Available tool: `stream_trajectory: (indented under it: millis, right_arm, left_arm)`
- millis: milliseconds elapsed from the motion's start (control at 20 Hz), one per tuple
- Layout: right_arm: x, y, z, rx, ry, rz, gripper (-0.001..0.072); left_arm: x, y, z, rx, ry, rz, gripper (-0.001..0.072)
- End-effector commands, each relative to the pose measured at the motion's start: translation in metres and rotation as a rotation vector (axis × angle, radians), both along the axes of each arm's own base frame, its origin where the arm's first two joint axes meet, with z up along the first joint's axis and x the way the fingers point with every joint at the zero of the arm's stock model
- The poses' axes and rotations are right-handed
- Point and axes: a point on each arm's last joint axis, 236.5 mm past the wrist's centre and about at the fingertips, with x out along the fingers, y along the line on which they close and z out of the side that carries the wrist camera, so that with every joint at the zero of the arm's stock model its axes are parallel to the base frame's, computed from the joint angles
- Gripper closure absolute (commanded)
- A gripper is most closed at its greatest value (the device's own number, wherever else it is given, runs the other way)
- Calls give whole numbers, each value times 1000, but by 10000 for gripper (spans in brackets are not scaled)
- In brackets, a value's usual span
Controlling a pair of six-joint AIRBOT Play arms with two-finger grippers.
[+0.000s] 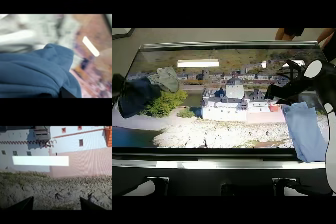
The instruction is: Fold the shirts.
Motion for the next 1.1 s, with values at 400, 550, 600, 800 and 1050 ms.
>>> stream_trajectory:
  millis: [400,550,600,800,1050]
  right_arm:
    - [-59,-7,51,-48,3,69,42]
    - [-74,-24,62,-121,-4,56,42]
    - [-77,-28,65,-141,-8,50,42]
    - [-73,-27,68,-134,-36,46,42]
    - [-54,-23,45,-114,-45,33,40]
  left_arm:
    - [-162,-365,91,-3,-234,-897,679]
    - [-194,-412,12,32,-42,-1069,678]
    - [-205,-416,-26,99,46,-1139,678]
    - [-219,-405,-147,220,399,-1233,375]
    - [-159,-359,-120,266,422,-1171,-6]
